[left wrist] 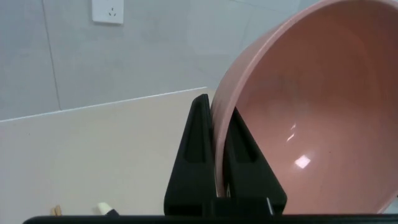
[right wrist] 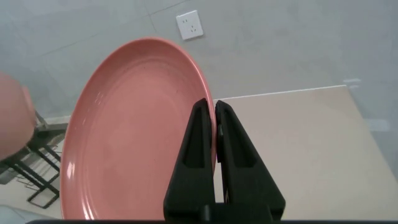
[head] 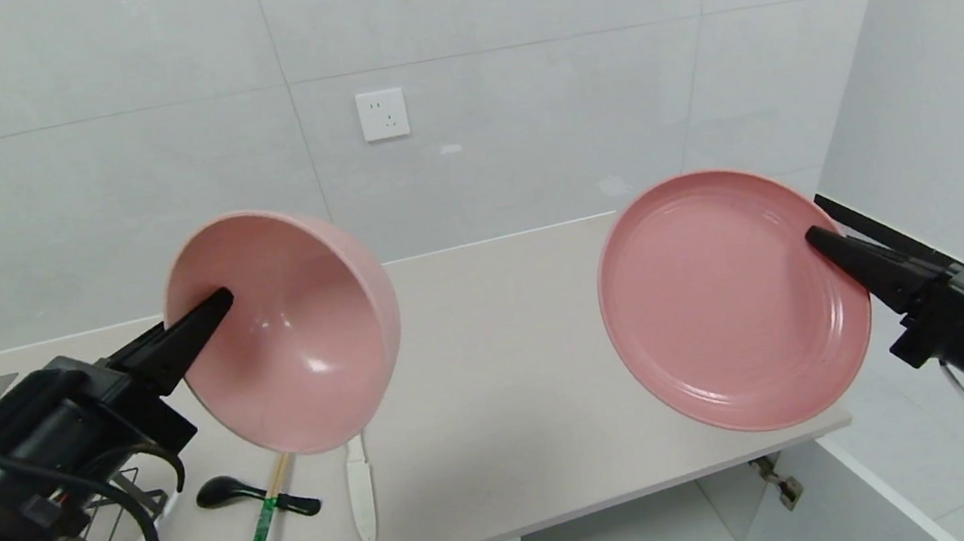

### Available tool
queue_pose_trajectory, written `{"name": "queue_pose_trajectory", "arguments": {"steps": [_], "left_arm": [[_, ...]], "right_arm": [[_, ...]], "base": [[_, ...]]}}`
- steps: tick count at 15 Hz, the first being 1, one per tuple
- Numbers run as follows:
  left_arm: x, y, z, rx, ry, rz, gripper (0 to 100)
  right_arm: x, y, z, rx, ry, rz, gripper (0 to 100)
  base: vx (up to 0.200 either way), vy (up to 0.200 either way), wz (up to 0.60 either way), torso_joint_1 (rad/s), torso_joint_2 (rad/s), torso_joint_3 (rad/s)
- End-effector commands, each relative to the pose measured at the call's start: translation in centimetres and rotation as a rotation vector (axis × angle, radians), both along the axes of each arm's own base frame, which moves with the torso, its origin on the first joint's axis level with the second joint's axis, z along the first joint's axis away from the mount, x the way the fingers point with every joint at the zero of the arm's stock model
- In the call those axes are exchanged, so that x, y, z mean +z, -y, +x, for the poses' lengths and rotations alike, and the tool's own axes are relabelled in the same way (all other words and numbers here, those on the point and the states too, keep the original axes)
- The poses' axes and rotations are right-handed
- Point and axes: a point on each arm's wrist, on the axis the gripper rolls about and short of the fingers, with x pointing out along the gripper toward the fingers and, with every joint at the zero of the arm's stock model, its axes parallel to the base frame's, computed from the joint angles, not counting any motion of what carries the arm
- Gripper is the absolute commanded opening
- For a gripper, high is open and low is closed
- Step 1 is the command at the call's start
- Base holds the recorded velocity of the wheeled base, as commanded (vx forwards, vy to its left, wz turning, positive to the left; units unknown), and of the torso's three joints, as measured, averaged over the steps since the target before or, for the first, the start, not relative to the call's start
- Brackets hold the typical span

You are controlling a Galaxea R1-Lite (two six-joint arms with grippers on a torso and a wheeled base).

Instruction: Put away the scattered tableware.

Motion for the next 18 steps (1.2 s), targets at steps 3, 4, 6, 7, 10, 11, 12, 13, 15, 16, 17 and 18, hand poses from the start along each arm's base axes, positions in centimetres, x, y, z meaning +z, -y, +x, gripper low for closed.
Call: {"name": "queue_pose_trajectory", "arguments": {"steps": [3,4,6,7,10,11,12,13,15,16,17,18], "left_arm": [[-1.3,-0.2,-1.7,-0.064,-0.033,0.021,0],[-1.8,-0.3,-2.0,-0.076,-0.056,0.027,0],[-3.7,-0.5,-2.8,-0.126,-0.132,0.064,0],[-3.9,-0.5,-2.9,-0.125,-0.139,0.072,0],[-4.9,-0.6,-3.2,-0.100,-0.160,0.181,0],[-5.1,-0.7,-3.1,-0.065,-0.174,0.197,0],[-5.2,-0.7,-3.2,-0.065,-0.176,0.204,0],[-5.0,-0.8,-3.4,-0.061,-0.164,0.201,0],[-4.9,-0.9,-3.5,-0.057,-0.164,0.196,0],[-4.9,-0.9,-3.5,-0.054,-0.166,0.200,0],[-5.0,-0.9,-3.5,-0.053,-0.174,0.205,0],[-5.0,-1.0,-3.6,-0.052,-0.173,0.205,0]], "right_arm": [[0.4,-0.2,-1.4,0.097,-0.049,0.130,0],[0.4,-0.2,-1.5,0.106,-0.049,0.138,0],[0.3,-0.2,-1.7,0.110,-0.048,0.125,0],[0.2,-0.2,-1.7,0.105,-0.050,0.119,0],[-0.2,0.0,-1.9,0.088,-0.041,0.063,0],[-0.2,0.0,-2.0,0.081,-0.030,0.042,0],[-0.3,0.0,-1.9,0.074,-0.015,0.012,0],[-0.4,0.0,-1.9,0.068,0.000,-0.022,0],[-0.8,0.0,-2.0,0.062,0.001,-0.073,0],[-1.2,0.0,-2.0,0.061,-0.009,-0.094,0],[-2.1,0.0,-1.9,0.054,-0.028,-0.161,0],[-2.3,0.0,-1.8,0.048,-0.027,-0.188,0]], "base": [[0.000,0.000,0.00,0.000,0.00,0.000],[0.000,0.000,0.00,0.000,0.00,0.000],[0.000,0.000,0.00,0.000,0.00,0.000],[0.000,0.000,0.00,0.000,0.00,0.000],[0.000,0.000,0.00,0.000,0.00,0.000],[0.000,0.000,0.00,0.000,0.00,0.000],[0.000,0.000,0.00,0.000,0.00,0.000],[0.000,0.000,0.00,0.000,0.00,0.000],[0.000,0.000,0.00,0.000,0.00,0.000],[0.000,0.000,0.00,0.000,0.00,0.000],[-0.200,0.000,0.00,0.002,0.00,-0.002],[-0.200,0.000,0.00,0.002,0.00,-0.007]]}}
